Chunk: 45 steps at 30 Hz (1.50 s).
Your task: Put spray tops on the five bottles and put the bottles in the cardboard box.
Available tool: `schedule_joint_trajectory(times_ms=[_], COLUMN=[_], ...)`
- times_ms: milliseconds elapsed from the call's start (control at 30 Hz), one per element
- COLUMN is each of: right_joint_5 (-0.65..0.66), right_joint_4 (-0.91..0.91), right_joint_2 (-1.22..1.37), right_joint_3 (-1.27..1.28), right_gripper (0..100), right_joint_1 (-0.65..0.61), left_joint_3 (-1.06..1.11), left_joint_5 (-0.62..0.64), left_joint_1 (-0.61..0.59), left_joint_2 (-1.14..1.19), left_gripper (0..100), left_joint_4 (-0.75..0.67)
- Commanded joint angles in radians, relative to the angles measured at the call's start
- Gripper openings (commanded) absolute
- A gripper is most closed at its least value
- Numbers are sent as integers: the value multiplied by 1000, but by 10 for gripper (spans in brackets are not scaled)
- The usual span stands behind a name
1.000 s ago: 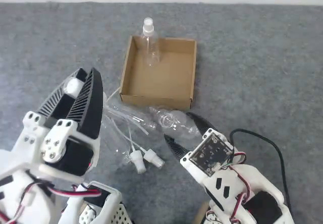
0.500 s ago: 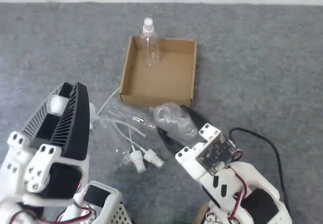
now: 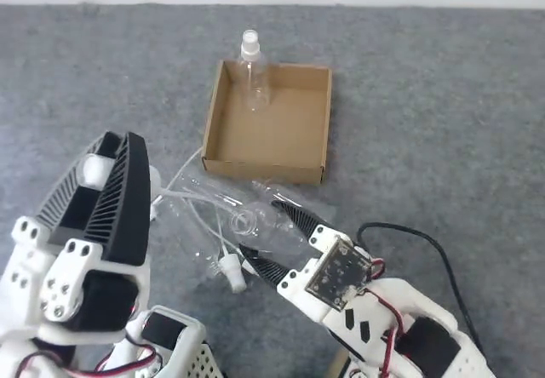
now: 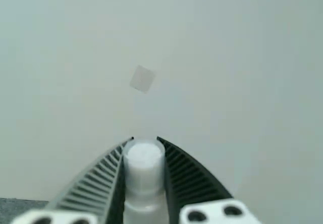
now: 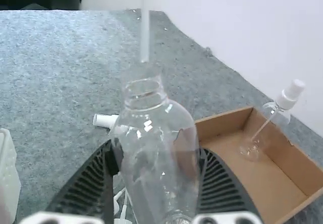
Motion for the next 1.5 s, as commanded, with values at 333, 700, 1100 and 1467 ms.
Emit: schedule_joint_trajectory(times_ms=[333,700,1100,1467], right_joint_5=[-2,-2,-2,-6], right_joint_4=[-30,-31,-31,-47], right_joint_2=[-19,-24,-22,-18], right_joint_3=[-15,-15,-15,-15], right_gripper=[20,20,20,20], right_joint_1=[-10,-10,-10,-10], left_joint_3=[1,13,150,150], left_joint_5=[-44,-83,-75,-75], left_joint_1=[-3,-3,8,187], left_joint_2=[-5,-5,-5,-5], left_gripper=[12,12,12,14], left_joint_4=[28,52,9,100])
